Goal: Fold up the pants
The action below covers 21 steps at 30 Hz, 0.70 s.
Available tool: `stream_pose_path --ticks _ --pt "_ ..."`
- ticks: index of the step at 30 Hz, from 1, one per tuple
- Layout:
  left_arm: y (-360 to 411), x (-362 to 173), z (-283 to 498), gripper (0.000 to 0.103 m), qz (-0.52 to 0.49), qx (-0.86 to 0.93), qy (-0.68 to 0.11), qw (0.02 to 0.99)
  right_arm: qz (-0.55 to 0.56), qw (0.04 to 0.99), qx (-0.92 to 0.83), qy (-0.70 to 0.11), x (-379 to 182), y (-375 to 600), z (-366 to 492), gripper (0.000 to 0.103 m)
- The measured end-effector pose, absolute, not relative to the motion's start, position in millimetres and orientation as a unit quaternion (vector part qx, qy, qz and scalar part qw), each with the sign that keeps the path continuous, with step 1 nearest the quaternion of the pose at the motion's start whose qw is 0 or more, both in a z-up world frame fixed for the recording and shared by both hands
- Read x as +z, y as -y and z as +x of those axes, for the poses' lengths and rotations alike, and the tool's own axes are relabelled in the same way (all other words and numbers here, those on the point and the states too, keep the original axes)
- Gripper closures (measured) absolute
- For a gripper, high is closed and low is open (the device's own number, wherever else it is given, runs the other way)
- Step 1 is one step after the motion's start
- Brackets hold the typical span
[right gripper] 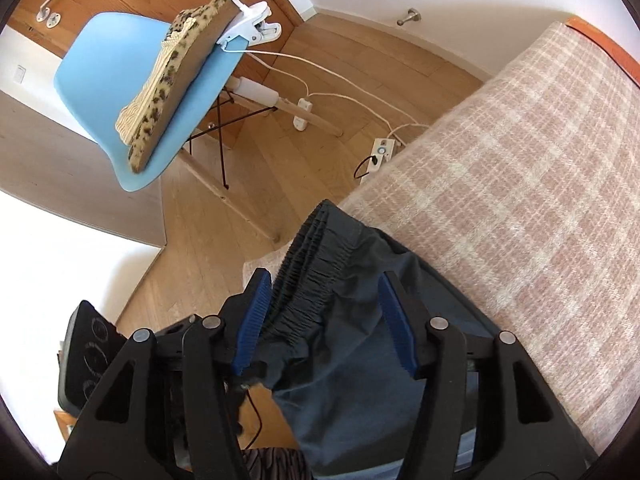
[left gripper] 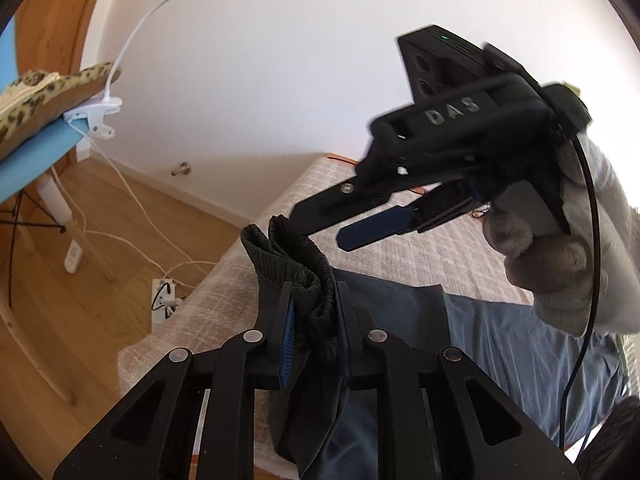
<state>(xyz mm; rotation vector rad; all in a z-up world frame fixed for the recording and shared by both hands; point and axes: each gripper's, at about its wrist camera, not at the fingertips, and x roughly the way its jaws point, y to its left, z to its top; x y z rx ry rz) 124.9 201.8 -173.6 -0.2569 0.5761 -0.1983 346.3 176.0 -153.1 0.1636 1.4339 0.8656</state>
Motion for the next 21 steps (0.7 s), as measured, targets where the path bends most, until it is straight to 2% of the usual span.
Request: stream_pose_path --ticks 14,15,16,18,21 --pt "-159 -173 126 0.087 -0.076 -0.143 -0.285 0.945 0.031 0.650 0.326 -0.685 -174 -188 347 0.045" --pt "-157 -173 126 0.087 -0.072 -0.145 -0.287 0.944 0.032 0.650 0.321 -0.688 -176 -186 347 0.050" --pt "-155 -173 127 0.087 -0.069 -0.148 -0.289 0.943 0.037 0.649 0.317 -0.690 -179 -183 347 0.065" --pt "-153 -173 128 0.087 -0.064 -0.151 -0.295 0.941 0.061 0.643 0.313 -0.696 -185 -176 346 0.081" --pt "-154 -169 128 0.086 -0.066 -0.155 -0.303 0.938 0.084 0.649 0.316 -0.687 -187 -162 343 0.084"
